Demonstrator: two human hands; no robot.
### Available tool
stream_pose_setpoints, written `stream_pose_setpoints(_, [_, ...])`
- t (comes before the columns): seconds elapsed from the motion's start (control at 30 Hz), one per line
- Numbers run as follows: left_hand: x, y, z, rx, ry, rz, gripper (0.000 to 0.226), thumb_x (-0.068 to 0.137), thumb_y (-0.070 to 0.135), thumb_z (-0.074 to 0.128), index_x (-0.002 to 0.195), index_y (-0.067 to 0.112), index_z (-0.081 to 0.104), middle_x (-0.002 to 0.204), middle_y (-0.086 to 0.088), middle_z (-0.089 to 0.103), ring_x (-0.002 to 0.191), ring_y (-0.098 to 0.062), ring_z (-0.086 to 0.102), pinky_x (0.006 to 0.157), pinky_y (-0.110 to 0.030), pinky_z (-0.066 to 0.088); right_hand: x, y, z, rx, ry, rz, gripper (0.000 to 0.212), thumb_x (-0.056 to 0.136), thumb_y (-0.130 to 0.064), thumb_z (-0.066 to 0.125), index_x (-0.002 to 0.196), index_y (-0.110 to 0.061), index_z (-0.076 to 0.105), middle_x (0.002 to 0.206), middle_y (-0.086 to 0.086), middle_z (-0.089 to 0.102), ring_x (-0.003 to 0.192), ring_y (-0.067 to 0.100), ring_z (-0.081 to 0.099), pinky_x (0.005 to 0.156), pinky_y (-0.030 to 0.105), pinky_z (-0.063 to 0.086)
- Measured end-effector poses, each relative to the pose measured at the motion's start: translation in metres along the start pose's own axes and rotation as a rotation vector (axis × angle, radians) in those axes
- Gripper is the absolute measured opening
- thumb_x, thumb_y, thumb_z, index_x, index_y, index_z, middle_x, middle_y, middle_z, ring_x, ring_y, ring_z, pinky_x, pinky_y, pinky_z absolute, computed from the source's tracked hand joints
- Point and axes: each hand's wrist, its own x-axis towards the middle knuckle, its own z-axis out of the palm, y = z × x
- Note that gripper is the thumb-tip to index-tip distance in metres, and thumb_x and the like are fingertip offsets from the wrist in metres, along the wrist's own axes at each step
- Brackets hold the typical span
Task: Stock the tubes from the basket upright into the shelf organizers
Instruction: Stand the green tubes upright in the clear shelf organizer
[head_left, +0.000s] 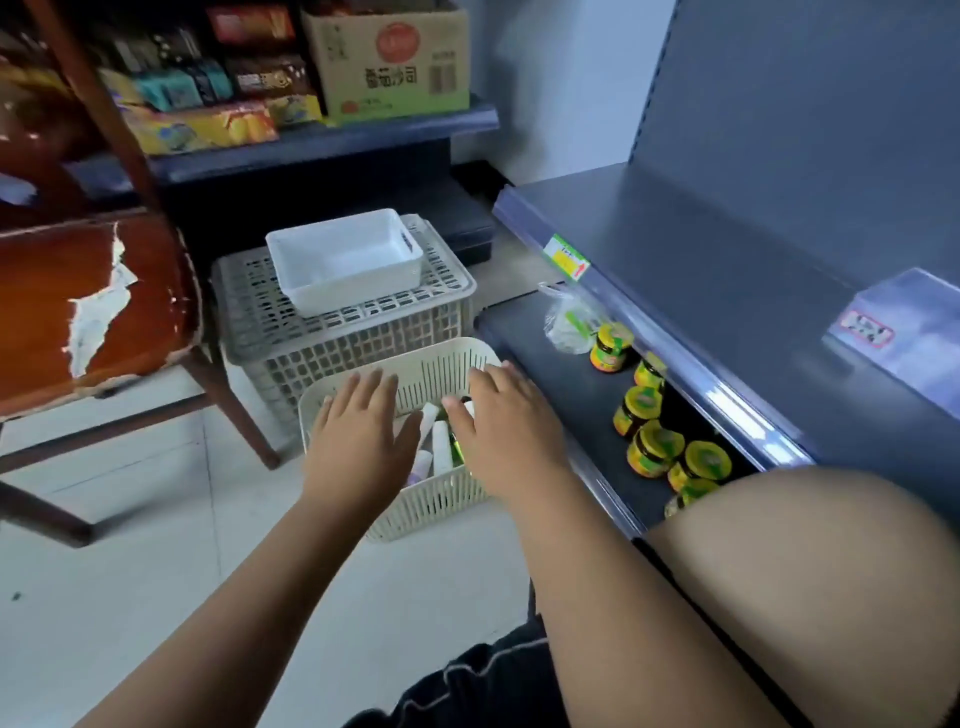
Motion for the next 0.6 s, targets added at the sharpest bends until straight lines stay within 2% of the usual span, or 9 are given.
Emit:
stream_pose_setpoints(0.13, [0.013,-0.030,0.035,-0.040,-0.068,-0.116,0.060,0.102,0.051,0.043,0.151,0.016,0.044,0.158,-0.003,0.044,0.150,-0.026,0.033,0.122,-0.047,0.030,0.013,0.012,0.038,0.029,-0.254,0.114,0.049,0.104,-0.051,0.029,0.124,-0.017,0.058,0.128,0.006,0.060,0.116,0.028,0.056,0.090,0.040,0.045])
stream_pose_setpoints(0.23, [0.026,-0.044,0.066,-0.135,-0.132,-0.200,0.053,0.101,0.043,0.050,0.146,0.014,0.049,0.152,-0.004,0.050,0.145,-0.025,0.040,0.117,-0.044,0.036,0.035,0.020,0.061,0.068,-0.345,0.197,0.044,0.104,-0.046,0.033,0.121,-0.015,0.058,0.119,0.009,0.062,0.106,0.031,0.059,0.085,0.042,0.048])
stream_pose_setpoints(0.33, [0.042,-0.046,0.099,-0.223,-0.220,-0.268,0.047,0.100,0.037,0.054,0.140,0.012,0.055,0.144,-0.007,0.057,0.134,-0.027,0.050,0.110,-0.040,0.041,0.061,0.025,0.082,0.129,-0.434,0.304,0.034,0.104,-0.037,0.036,0.116,-0.013,0.058,0.105,0.006,0.061,0.094,0.029,0.059,0.076,0.037,0.046])
stream_pose_setpoints(0.43, [0.066,-0.041,0.136,-0.269,-0.300,-0.287,0.042,0.098,0.035,0.057,0.135,0.014,0.058,0.139,-0.006,0.059,0.129,-0.026,0.053,0.104,-0.038,0.040,0.095,0.021,0.100,0.270,-0.483,0.442,0.031,0.103,-0.029,0.038,0.126,-0.014,0.052,0.102,0.006,0.054,0.096,0.025,0.053,0.082,0.034,0.045])
stream_pose_setpoints(0.53, [0.105,-0.036,0.171,-0.290,-0.343,-0.281,0.043,0.100,0.033,0.056,0.138,0.014,0.057,0.142,-0.005,0.057,0.132,-0.024,0.051,0.102,-0.034,0.040,0.134,0.016,0.120,0.370,-0.624,0.546,0.037,0.103,-0.017,0.042,0.138,-0.010,0.052,0.125,0.013,0.062,0.116,0.031,0.060,0.096,0.038,0.050])
stream_pose_setpoints(0.6, [0.135,-0.035,0.196,-0.313,-0.370,-0.298,0.040,0.101,0.029,0.055,0.138,0.014,0.058,0.140,-0.005,0.059,0.128,-0.026,0.053,0.097,-0.031,0.041,0.152,0.021,0.141,0.388,-0.651,0.588,0.038,0.102,-0.016,0.045,0.138,-0.007,0.054,0.131,0.014,0.062,0.119,0.033,0.060,0.101,0.041,0.051])
